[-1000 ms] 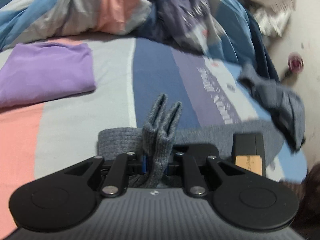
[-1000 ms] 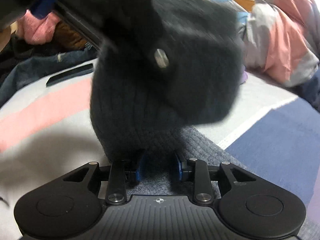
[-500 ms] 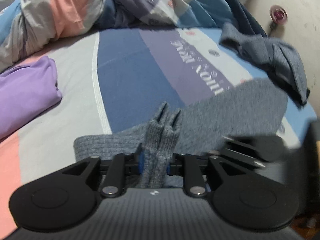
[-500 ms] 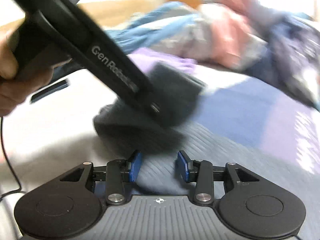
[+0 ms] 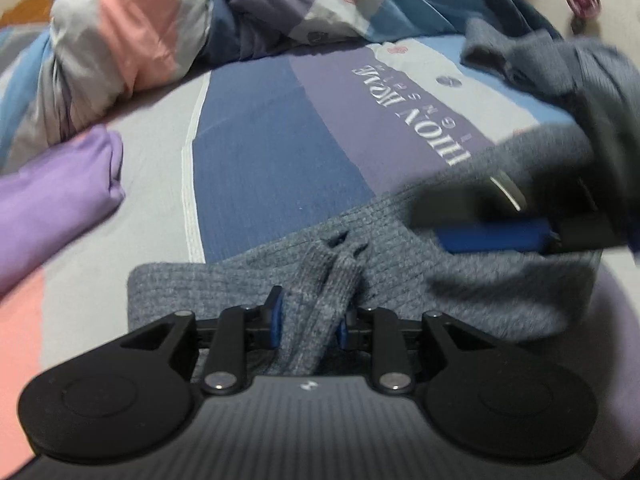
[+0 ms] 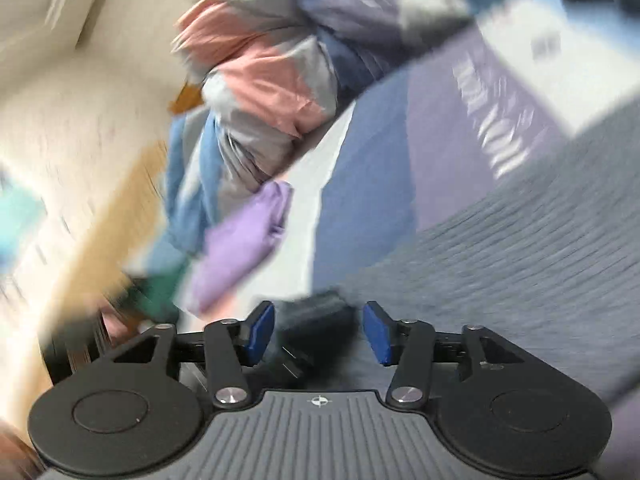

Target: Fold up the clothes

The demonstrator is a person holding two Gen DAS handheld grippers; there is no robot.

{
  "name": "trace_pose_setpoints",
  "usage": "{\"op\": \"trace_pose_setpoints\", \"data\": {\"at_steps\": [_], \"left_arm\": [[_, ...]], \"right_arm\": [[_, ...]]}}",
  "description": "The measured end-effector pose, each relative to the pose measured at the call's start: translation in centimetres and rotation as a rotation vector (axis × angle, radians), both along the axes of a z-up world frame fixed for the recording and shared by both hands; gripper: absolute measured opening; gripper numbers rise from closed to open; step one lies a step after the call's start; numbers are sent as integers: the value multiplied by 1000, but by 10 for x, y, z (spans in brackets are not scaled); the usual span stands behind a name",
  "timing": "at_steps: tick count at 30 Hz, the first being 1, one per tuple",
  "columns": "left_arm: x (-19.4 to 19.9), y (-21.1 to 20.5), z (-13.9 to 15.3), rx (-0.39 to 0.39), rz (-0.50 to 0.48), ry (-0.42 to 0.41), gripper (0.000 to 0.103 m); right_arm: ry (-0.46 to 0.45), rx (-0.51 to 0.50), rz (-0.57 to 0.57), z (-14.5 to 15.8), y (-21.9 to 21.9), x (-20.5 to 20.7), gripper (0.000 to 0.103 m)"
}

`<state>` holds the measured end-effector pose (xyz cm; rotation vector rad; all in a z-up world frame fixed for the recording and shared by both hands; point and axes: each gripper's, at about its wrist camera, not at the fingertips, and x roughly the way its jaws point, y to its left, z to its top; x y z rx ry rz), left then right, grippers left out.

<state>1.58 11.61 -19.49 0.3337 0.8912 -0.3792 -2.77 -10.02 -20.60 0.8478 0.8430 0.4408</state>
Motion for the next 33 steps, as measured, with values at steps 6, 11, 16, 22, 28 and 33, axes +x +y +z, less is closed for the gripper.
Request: {"op": "trace_pose_setpoints", "data": {"at_steps": [6,11,16,22,28,33], "left_arm": [[-16,-19,-7,112,-47,-85,27],[-18,-20,-7,123,-44,-97,27],[-27,4,18,45,-38,-85,39],[-34,49,49,-63,-36,-38,43],[-2,73,51,-245,-23,73,43],[34,84,16,-246,67,225,43]], "right_arm": [[338,163,22,-24,15,45,56],[365,156,65,-23,32,53,14],[258,-9,91,4,45,53,13],[85,-315,246,34,58,70,13],[202,-362,228,2,49,68,13],[194,-352,167,-11,44,57,13]]}}
